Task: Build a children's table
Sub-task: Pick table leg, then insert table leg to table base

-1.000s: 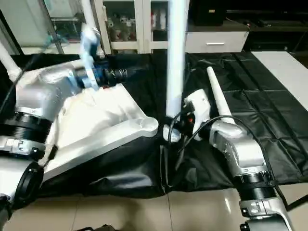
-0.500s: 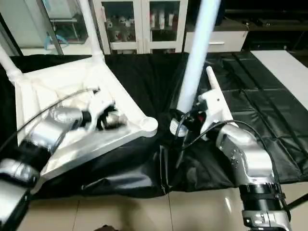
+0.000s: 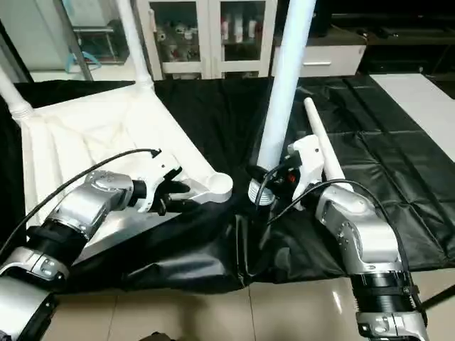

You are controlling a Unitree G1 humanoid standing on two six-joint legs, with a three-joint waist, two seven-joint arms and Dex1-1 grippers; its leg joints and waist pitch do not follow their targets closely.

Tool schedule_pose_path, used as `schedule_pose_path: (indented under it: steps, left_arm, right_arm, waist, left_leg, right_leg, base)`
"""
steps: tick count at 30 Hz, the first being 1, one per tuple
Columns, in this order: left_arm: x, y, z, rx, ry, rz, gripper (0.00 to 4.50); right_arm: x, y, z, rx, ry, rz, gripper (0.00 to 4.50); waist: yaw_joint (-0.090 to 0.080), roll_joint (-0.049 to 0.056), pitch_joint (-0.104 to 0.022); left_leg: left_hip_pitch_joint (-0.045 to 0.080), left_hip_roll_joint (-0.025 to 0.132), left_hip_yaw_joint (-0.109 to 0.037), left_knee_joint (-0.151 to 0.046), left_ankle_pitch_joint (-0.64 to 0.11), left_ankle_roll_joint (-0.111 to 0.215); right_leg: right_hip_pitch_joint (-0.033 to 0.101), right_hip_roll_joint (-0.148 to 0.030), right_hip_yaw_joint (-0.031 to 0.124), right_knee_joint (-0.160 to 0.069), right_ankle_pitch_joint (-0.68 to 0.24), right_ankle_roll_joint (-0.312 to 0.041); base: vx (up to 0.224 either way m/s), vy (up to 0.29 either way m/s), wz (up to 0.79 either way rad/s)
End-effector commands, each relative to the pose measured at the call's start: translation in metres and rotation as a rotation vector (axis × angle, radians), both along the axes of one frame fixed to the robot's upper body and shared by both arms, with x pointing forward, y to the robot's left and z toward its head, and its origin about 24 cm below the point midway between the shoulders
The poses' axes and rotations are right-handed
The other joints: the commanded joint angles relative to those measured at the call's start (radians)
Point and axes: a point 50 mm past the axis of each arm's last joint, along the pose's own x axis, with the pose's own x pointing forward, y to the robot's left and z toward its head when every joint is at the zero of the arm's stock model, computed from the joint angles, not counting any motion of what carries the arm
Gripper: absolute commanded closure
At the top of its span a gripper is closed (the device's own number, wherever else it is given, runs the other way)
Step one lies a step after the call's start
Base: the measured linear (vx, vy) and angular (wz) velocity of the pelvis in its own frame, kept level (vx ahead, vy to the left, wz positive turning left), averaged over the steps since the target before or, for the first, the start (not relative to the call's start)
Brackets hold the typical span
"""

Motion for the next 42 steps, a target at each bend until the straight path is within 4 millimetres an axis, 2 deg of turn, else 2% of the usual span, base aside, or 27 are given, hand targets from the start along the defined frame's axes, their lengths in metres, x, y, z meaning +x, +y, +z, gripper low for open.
schedule_pose_path:
  steps: [1,3,5,7,10,12,13,14,16,17,18,20,21,23,25,27,29,35,41,42]
  left_arm:
    - [0.000,0.001,0.000,0.045,-0.004,0.003,1.76]
    - [-0.003,-0.001,0.000,0.037,-0.004,-0.012,1.84]
    - [-0.004,-0.002,0.001,0.035,-0.015,-0.036,2.25]
    - [-0.007,-0.002,0.000,0.050,-0.027,-0.064,2.23]
    - [-0.008,0.000,-0.002,0.074,-0.040,-0.078,2.68]
    - [-0.008,0.000,-0.003,0.083,-0.054,-0.082,2.72]
    - [-0.009,0.001,-0.002,0.090,-0.081,-0.105,2.74]
    - [-0.013,0.003,-0.002,0.093,-0.113,-0.161,3.00]
    - [-0.015,0.003,-0.002,0.096,-0.145,-0.205,3.13]
    - [-0.020,0.003,-0.002,0.082,-0.174,-0.270,3.18]
    - [-0.027,0.003,-0.004,0.073,-0.200,-0.351,3.25]
    - [-0.029,0.003,-0.004,0.075,-0.206,-0.361,3.38]
    - [-0.034,0.000,-0.003,0.037,-0.234,-0.402,3.49]
    - [-0.036,-0.002,-0.003,0.018,-0.246,-0.425,3.55]
    - [-0.040,-0.004,-0.003,-0.003,-0.253,-0.456,3.86]
    - [-0.044,-0.007,-0.004,-0.029,-0.269,-0.496,3.92]
    - [-0.045,-0.007,-0.004,-0.036,-0.274,-0.513,4.15]
    - [-0.049,-0.010,-0.006,-0.062,-0.304,-0.556,4.31]
    - [-0.047,0.001,-0.015,0.008,-0.252,-0.506,4.44]
    - [-0.047,0.003,-0.016,0.014,-0.235,-0.497,4.48]
  right_arm:
    - [-0.001,0.002,0.005,-0.019,-0.034,0.016,2.62]
    - [-0.001,0.003,0.005,-0.020,-0.035,0.017,2.62]
    - [0.000,0.004,0.006,-0.021,-0.037,0.020,2.62]
    - [0.001,0.005,0.006,-0.021,-0.038,0.023,2.62]
    - [0.001,0.004,0.006,-0.021,-0.040,0.024,2.62]
    - [0.001,0.004,0.007,-0.022,-0.041,0.024,2.62]
    - [0.001,0.003,0.007,-0.021,-0.041,0.024,2.62]
    - [0.001,0.003,0.007,-0.021,-0.042,0.024,2.62]
    - [0.000,0.003,0.007,-0.020,-0.042,0.024,2.62]
    - [0.000,0.003,0.007,-0.017,-0.041,0.026,2.62]
    - [0.000,0.004,0.007,-0.014,-0.040,0.033,2.62]
    - [0.000,0.004,0.007,-0.014,-0.040,0.035,2.62]
    - [-0.001,0.007,0.008,0.004,-0.041,0.056,2.62]
    - [-0.002,0.009,0.009,0.011,-0.040,0.068,2.62]
    - [-0.003,0.011,0.009,0.016,-0.036,0.091,2.62]
    - [-0.005,0.014,0.007,0.020,-0.029,0.119,2.62]
    - [-0.005,0.015,0.007,0.025,-0.028,0.127,2.62]
    - [-0.011,0.023,0.009,0.060,-0.015,0.193,2.62]
    - [-0.012,0.029,0.007,0.065,-0.007,0.220,2.62]
    - [-0.012,0.030,0.008,0.067,-0.007,0.224,2.62]
  waist:
    - [-0.001,-0.012,-0.076]
    - [-0.002,-0.012,-0.075]
    - [-0.002,-0.013,-0.074]
    - [-0.004,-0.013,-0.074]
    - [-0.006,-0.013,-0.073]
    - [-0.008,-0.012,-0.072]
    - [-0.007,-0.017,-0.073]
    - [-0.008,-0.018,-0.072]
    - [-0.008,-0.016,-0.073]
    - [-0.012,-0.025,-0.072]
    - [-0.011,-0.018,-0.072]
    - [-0.013,-0.019,-0.072]
    - [-0.014,-0.024,-0.072]
    - [-0.009,-0.020,-0.073]
    - [-0.001,-0.020,-0.073]
    - [0.003,-0.026,-0.074]
    - [0.007,-0.024,-0.073]
    - [0.012,-0.026,-0.069]
    - [0.011,-0.031,-0.069]
    - [0.011,-0.029,-0.069]
  left_leg:
    - [0.017,0.047,-0.020,-0.078,-0.193,0.028]
    - [0.017,0.047,-0.021,-0.079,-0.202,0.026]
    - [0.018,0.048,-0.021,-0.080,-0.210,0.024]
    - [0.018,0.049,-0.022,-0.081,-0.213,0.023]
    - [0.017,0.048,-0.022,-0.082,-0.218,0.023]
    - [0.018,0.048,-0.022,-0.083,-0.221,0.021]
    - [0.016,0.048,-0.022,-0.083,-0.215,0.023]
    - [0.015,0.049,-0.022,-0.084,-0.213,0.024]
    - [0.015,0.051,-0.024,-0.085,-0.215,0.023]
    - [0.014,0.048,-0.021,-0.085,-0.215,0.025]
    - [0.015,0.050,-0.022,-0.086,-0.219,0.023]
    - [0.017,0.052,-0.021,-0.087,-0.219,0.020]
    - [0.017,0.052,-0.019,-0.087,-0.215,0.021]
    - [0.020,0.053,-0.017,-0.086,-0.204,0.026]
    - [0.021,0.055,-0.017,-0.086,-0.194,0.025]
    - [0.019,0.055,-0.016,-0.086,-0.184,0.029]
    - [0.022,0.055,-0.014,-0.085,-0.186,0.030]
    - [0.026,0.057,-0.015,-0.091,-0.227,0.012]
    - [0.025,0.056,-0.013,-0.093,-0.243,0.002]
    - [0.025,0.056,-0.014,-0.094,-0.247,0.000]
  right_leg:
    - [0.053,-0.072,0.043,-0.082,-0.283,-0.180]
    - [0.053,-0.073,0.043,-0.084,-0.299,-0.177]
    - [0.052,-0.074,0.043,-0.085,-0.310,-0.177]
    - [0.050,-0.073,0.043,-0.085,-0.311,-0.175]
    - [0.050,-0.072,0.043,-0.086,-0.314,-0.168]
    - [0.049,-0.072,0.044,-0.086,-0.313,-0.170]
    - [0.051,-0.074,0.044,-0.085,-0.310,-0.170]
    - [0.051,-0.074,0.045,-0.086,-0.312,-0.169]
    - [0.050,-0.075,0.045,-0.084,-0.306,-0.167]
    - [0.050,-0.074,0.045,-0.086,-0.308,-0.164]
    - [0.048,-0.075,0.046,-0.085,-0.317,-0.163]
    - [0.047,-0.075,0.047,-0.083,-0.311,-0.162]
    - [0.047,-0.074,0.047,-0.081,-0.298,-0.168]
    - [0.045,-0.075,0.048,-0.080,-0.288,-0.174]
    - [0.044,-0.075,0.049,-0.076,-0.271,-0.179]
    - [0.046,-0.076,0.049,-0.074,-0.263,-0.177]
    - [0.041,-0.075,0.050,-0.076,-0.270,-0.174]
    - [0.038,-0.076,0.051,-0.082,-0.345,-0.149]
    - [0.037,-0.080,0.050,-0.084,-0.376,-0.135]
    - [0.036,-0.080,0.050,-0.084,-0.381,-0.133]
  base:
    - [0.000,0.000,0.00]
    - [0.000,0.000,0.00]
    - [0.000,0.000,0.00]
    - [0.000,0.000,0.00]
    - [0.000,0.000,0.00]
    - [0.000,0.000,0.00]
    - [0.000,0.000,0.00]
    - [0.000,0.000,0.00]
    - [0.000,0.000,0.00]
    - [0.000,0.000,0.00]
    - [0.000,0.000,0.00]
    - [0.000,0.000,0.00]
    - [0.000,0.000,0.00]
    - [0.000,0.000,0.00]
    - [0.000,0.000,0.00]
    - [0.000,0.000,0.00]
    - [0.000,0.000,0.00]
    - [0.000,0.000,0.00]
    - [0.000,0.000,0.00]
    - [0.000,0.000,0.00]
